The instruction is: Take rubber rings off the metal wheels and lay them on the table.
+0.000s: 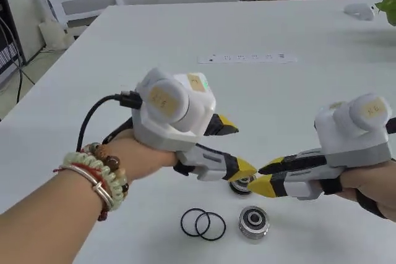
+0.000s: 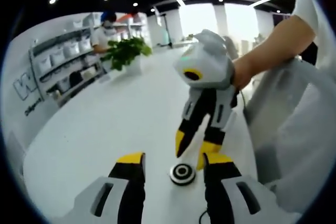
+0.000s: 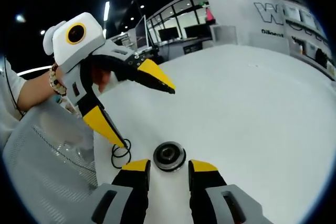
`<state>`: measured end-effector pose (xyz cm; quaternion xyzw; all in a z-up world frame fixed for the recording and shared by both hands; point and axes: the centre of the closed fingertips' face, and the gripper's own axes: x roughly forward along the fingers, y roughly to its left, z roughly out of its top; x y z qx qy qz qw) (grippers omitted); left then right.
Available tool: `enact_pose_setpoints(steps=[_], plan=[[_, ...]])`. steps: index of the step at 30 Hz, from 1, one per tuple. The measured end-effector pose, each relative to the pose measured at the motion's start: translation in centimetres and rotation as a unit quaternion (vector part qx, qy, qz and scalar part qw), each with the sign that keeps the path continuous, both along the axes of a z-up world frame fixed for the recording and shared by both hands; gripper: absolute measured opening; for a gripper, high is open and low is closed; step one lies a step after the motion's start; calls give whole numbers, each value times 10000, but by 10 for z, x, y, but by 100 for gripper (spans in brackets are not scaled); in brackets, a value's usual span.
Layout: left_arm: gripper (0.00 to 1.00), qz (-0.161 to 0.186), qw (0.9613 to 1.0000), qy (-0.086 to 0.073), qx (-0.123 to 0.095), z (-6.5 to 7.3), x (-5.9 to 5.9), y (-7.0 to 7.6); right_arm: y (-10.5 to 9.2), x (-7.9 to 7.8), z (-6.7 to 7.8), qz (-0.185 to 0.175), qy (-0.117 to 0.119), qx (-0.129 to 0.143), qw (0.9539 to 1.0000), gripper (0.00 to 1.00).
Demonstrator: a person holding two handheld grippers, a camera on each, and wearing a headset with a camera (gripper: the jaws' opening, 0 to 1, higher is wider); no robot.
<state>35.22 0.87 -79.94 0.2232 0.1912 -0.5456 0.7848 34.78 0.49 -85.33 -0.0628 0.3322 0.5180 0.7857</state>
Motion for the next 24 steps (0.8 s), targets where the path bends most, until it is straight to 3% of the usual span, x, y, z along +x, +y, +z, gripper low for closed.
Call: enact_pose_setpoints(steps=[2, 10, 12, 17, 20, 21, 24], plan=[[43, -76, 9998, -29, 205, -10, -3, 2, 0, 1, -2, -9, -28, -16, 10000, 28], [40, 42, 9995, -122, 300, -23, 3, 0, 1, 2, -12, 73, -129, -134, 9998, 26], [38, 83, 9997, -18, 209, -26, 2, -2, 2, 3, -12, 72, -151, -101, 9998, 26], [29, 18, 9995, 44, 319, -37, 0, -2, 2, 2, -12, 106, -239, -99, 9996, 24], [28, 261, 9990, 357, -114, -33, 0, -6, 3, 1, -13, 166, -267, -108, 9994, 22], [26, 303, 9986, 418, -143, -34, 0, -6, 3, 1, -13, 173, -289, -115, 9994, 23], [24, 323, 9990, 322, -17, -38, 2, -3, 4, 2, -12, 163, -342, -147, 9992, 24]])
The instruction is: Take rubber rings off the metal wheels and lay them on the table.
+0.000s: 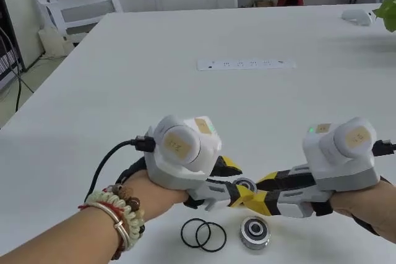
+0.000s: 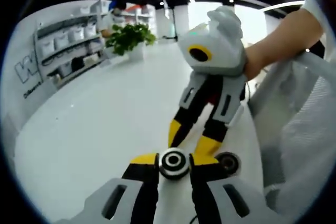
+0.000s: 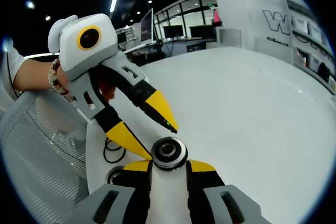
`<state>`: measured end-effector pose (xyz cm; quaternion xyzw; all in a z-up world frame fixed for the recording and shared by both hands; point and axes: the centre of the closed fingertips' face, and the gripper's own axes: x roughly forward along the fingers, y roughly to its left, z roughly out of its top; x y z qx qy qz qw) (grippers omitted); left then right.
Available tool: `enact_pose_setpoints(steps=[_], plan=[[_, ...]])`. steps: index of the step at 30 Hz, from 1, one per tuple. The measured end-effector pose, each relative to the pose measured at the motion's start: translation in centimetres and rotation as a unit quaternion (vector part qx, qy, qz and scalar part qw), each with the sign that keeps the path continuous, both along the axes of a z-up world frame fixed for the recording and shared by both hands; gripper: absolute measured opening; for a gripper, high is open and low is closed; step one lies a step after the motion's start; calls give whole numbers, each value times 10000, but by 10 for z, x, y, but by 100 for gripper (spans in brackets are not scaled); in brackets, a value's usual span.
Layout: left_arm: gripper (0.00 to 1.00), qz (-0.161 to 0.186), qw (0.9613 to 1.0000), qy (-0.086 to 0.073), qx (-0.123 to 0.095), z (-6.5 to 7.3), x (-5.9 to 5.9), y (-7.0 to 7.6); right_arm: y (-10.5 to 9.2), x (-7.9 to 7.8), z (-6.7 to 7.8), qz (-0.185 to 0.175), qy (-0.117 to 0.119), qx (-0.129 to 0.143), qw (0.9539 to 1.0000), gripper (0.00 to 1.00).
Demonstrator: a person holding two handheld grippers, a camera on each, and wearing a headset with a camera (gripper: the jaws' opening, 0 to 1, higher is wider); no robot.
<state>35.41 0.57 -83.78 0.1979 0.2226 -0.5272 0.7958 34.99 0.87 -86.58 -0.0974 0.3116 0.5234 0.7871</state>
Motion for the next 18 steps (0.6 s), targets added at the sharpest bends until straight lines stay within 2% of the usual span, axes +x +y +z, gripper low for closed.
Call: enact_pose_setpoints(steps=[2, 3, 4, 7, 8, 10, 16, 18], plan=[[21, 67, 10000, 48, -16, -3, 0, 1, 2, 0, 1, 12, -19, 26, 10000, 24], [20, 141, 9997, 183, -70, -5, -1, 1, 2, -1, 1, 19, -29, 18, 10000, 24], [20, 173, 9995, 227, -105, -6, -1, 1, 2, -1, 1, 49, -55, -28, 10000, 25], [17, 267, 9993, 236, -110, -8, 1, 2, 2, -2, 0, 105, -109, -101, 9998, 24], [16, 355, 9989, 281, -78, -10, 2, 3, 2, -2, 1, 111, -118, -97, 9998, 24], [16, 469, 9981, 358, -161, -11, 4, 2, 2, -1, 2, 134, -162, -102, 9997, 24], [15, 514, 9979, 332, -221, -11, 3, -2, 1, -1, 2, 152, -226, -137, 9995, 24], [15, 496, 9982, 277, -201, -11, 1, -2, 1, -1, 2, 180, -221, -143, 9995, 23]])
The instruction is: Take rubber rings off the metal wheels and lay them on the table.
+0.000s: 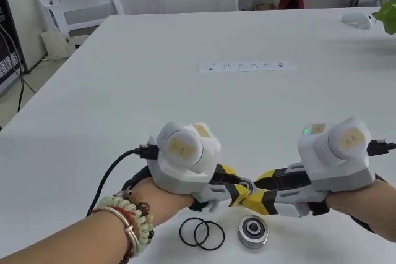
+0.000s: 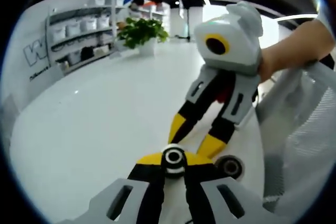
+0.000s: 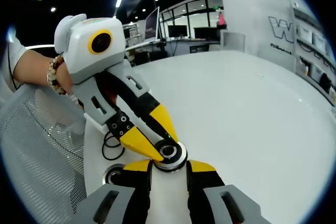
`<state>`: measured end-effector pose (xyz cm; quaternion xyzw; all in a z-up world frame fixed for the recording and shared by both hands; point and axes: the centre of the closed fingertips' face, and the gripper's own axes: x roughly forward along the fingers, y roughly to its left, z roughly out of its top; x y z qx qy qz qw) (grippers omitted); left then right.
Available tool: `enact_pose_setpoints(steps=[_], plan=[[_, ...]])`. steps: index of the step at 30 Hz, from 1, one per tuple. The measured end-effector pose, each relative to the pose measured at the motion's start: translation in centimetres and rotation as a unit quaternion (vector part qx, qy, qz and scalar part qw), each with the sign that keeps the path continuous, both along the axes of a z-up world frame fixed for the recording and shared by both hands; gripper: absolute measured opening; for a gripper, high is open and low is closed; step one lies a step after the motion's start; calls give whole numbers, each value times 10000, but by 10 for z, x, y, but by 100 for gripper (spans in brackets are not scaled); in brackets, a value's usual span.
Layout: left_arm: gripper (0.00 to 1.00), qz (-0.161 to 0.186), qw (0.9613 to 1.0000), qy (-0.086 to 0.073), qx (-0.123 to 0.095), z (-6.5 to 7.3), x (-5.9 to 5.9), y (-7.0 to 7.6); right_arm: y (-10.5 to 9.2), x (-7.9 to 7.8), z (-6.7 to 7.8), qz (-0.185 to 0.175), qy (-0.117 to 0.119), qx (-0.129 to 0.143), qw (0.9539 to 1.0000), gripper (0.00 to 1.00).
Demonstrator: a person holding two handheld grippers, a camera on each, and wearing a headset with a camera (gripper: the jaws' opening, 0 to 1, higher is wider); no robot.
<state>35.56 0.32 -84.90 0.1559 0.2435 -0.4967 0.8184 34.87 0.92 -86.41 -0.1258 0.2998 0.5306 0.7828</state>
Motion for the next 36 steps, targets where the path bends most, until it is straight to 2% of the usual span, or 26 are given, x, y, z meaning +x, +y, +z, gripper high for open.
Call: enact_pose_setpoints(steps=[8, 14, 19, 23, 27, 32, 36], plan=[[15, -30, 9999, -97, 5, 1, 0, 0, -2, -2, 0, 111, -66, -92, 9999, 20], [15, -36, 10000, -85, 7, 0, 0, 1, -4, -3, -1, 259, -178, -255, 9992, 18], [15, -20, 10000, -69, -25, 0, -1, 2, -8, -3, -3, 311, -195, -346, 9987, 7], [15, -9, 10000, -70, -21, 0, 0, 2, -8, -3, -3, 376, -297, -442, 9979, 7], [15, -5, 10000, -75, -8, 0, 0, 3, -8, -3, -3, 459, -500, -641, 9956, 4], [15, 7, 9999, -98, 17, 0, 0, 5, -9, 1, -3, 408, -599, -749, 9946, 0], [15, -3, 9999, -123, 32, 0, 0, 5, -10, 3, -4, 251, -496, -764, 9955, 0]])
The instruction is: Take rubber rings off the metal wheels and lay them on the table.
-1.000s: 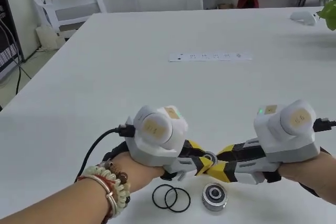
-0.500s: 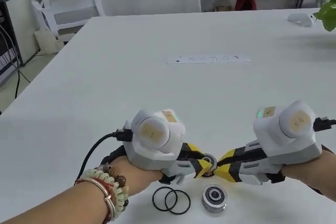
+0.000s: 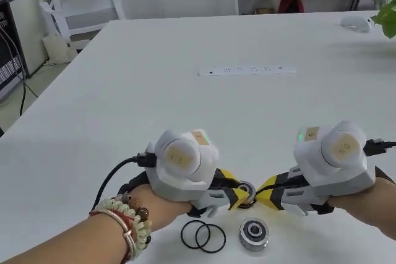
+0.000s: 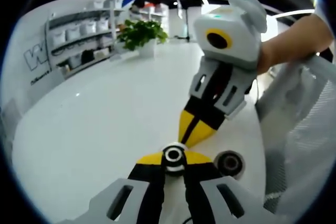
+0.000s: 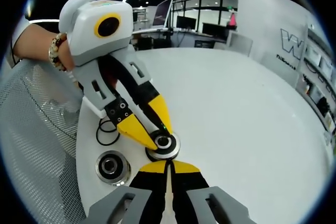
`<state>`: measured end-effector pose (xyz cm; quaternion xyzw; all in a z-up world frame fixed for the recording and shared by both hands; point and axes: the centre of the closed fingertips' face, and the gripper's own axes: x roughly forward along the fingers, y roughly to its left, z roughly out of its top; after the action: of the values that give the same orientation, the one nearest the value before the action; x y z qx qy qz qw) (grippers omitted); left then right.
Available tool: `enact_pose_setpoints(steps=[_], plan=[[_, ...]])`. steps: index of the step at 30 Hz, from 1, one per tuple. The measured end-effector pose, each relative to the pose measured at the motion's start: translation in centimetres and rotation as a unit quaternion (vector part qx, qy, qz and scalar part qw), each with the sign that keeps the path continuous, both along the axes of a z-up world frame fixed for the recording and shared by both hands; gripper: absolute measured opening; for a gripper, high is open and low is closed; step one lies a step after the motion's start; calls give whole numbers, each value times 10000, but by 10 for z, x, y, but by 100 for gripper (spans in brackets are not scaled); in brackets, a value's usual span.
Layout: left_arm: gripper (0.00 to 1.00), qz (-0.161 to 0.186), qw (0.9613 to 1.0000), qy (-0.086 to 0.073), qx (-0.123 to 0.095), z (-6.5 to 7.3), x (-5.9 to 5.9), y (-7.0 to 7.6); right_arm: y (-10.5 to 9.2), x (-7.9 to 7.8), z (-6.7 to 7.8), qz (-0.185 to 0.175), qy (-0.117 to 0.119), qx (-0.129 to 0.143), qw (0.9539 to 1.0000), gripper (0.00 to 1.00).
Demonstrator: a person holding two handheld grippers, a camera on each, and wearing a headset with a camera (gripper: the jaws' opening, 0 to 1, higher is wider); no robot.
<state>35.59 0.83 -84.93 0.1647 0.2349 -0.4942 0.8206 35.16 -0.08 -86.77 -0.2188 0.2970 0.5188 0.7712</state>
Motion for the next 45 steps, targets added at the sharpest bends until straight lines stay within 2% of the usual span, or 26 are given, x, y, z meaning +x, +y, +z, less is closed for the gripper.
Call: enact_pose_setpoints(steps=[7, 9, 10, 12, 16, 22, 24, 25, 26, 27, 28, 29, 30, 31, 32, 34, 40, 41, 44, 45], plan=[[15, 5, 10000, -24, 20, 0, 0, 0, 0, 2, -1, -159, 2, -159, 9997, 0], [14, 21, 10000, -18, 37, 0, 0, 0, -2, 6, -1, -386, 106, -156, 9991, 0], [14, 22, 10000, -33, 50, 0, -1, 0, -3, 4, -1, -590, 297, -158, 9977, 0], [14, 32, 10000, -35, 50, 0, -1, 0, -3, 6, -1, -636, 311, -148, 9974, 0], [14, 30, 10000, -37, 40, 0, 0, 0, -4, 8, 0, -835, 450, -70, 9955, 0], [14, 46, 9999, -68, 61, 0, 0, 0, -5, 12, 5, -1042, 440, 49, 9936, 0], [14, 51, 9999, -67, 59, 0, 0, 0, -5, 12, 5, -1166, 575, 130, 9914, 0], [14, 54, 9999, -67, 57, 0, 0, 0, -5, 12, 6, -1279, 691, 240, 9891, 0], [14, 54, 9999, -67, 56, 0, 0, 0, -5, 12, 7, -1458, 914, 434, 9841, 0], [14, 56, 9999, -69, 57, 0, 0, 1, -5, 13, 8, -1550, 1025, 541, 9811, 0], [14, 56, 9999, -70, 57, 0, 0, 1, -3, 13, 12, -1672, 1188, 799, 9755, 0], [14, 61, 9999, -70, 57, 0, 0, 1, -2, 14, 15, -1728, 1271, 941, 9722, 0], [14, 64, 9999, -71, 53, 0, 0, 1, -1, 12, 15, -1757, 1440, 1022, 9685, 0], [14, 63, 9999, -68, 43, 0, 0, 1, -4, 13, 13, -1803, 1421, 987, 9683, 0], [14, 62, 9999, -72, 36, 0, 0, 1, -3, 13, 13, -1814, 1453, 1073, 9667, 0], [14, 63, 9999, -77, 14, 0, 0, 1, 0, 11, 14, -1882, 1700, 1276, 9589, 0], [14, 46, 10000, -67, -20, 1, -1, 0, -3, 8, 15, -2221, 2414, 1873, 9259, 0], [14, 59, 10000, -74, -28, 1, -1, 0, -3, 8, 15, -2237, 2453, 1918, 9236, 0], [14, 118, 9998, -128, -48, 0, -1, -1, -1, 5, 16, -2411, 2714, 2166, 9062, 0], [14, 127, 9998, -122, -50, 0, -1, -1, 0, 4, 17, -2488, 2848, 2262, 8977, 0]])
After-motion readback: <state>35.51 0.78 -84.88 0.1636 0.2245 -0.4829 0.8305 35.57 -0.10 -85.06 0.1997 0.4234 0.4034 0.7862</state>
